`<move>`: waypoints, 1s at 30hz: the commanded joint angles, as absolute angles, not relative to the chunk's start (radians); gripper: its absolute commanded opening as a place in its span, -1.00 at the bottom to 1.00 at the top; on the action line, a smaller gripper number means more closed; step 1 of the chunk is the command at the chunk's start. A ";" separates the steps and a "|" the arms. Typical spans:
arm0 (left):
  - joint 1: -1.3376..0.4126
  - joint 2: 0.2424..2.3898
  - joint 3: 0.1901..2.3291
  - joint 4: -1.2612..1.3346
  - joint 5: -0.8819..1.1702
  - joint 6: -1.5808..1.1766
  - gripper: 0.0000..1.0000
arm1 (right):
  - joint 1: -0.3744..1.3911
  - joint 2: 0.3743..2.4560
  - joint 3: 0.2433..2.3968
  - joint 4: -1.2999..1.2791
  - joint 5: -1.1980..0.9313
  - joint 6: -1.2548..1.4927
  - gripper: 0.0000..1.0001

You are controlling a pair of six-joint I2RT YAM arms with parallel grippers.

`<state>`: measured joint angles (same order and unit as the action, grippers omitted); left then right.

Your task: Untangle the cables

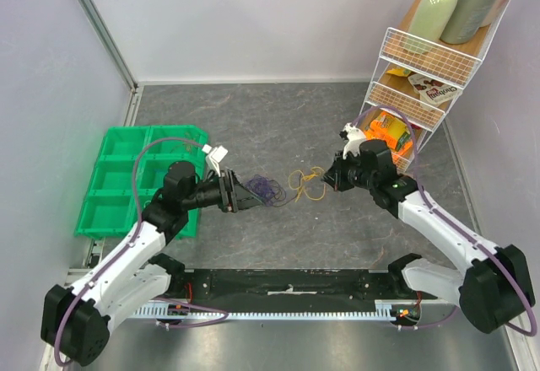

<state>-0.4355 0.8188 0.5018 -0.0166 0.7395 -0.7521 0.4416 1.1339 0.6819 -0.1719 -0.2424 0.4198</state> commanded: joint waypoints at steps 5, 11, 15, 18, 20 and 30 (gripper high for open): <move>-0.535 0.900 0.534 0.201 0.693 -0.790 0.62 | 0.445 1.039 0.830 -0.170 -0.632 0.506 -1.00; -0.620 0.919 0.535 0.267 0.597 -0.784 0.77 | 0.445 1.003 0.876 -0.149 -0.735 0.552 -1.00; -0.638 0.925 0.543 0.267 0.537 -0.787 0.68 | 0.445 0.999 0.877 -0.138 -0.796 0.564 -1.00; -0.638 0.923 0.554 0.242 0.489 -0.779 0.58 | 0.443 0.986 0.871 -0.133 -0.813 0.568 -1.00; -0.638 0.920 0.558 0.236 0.471 -0.776 0.53 | 0.446 0.977 0.871 -0.132 -0.824 0.568 -1.00; -0.663 0.977 0.590 0.275 0.482 -0.792 -0.01 | 0.448 0.948 0.867 -0.117 -0.856 0.588 -1.00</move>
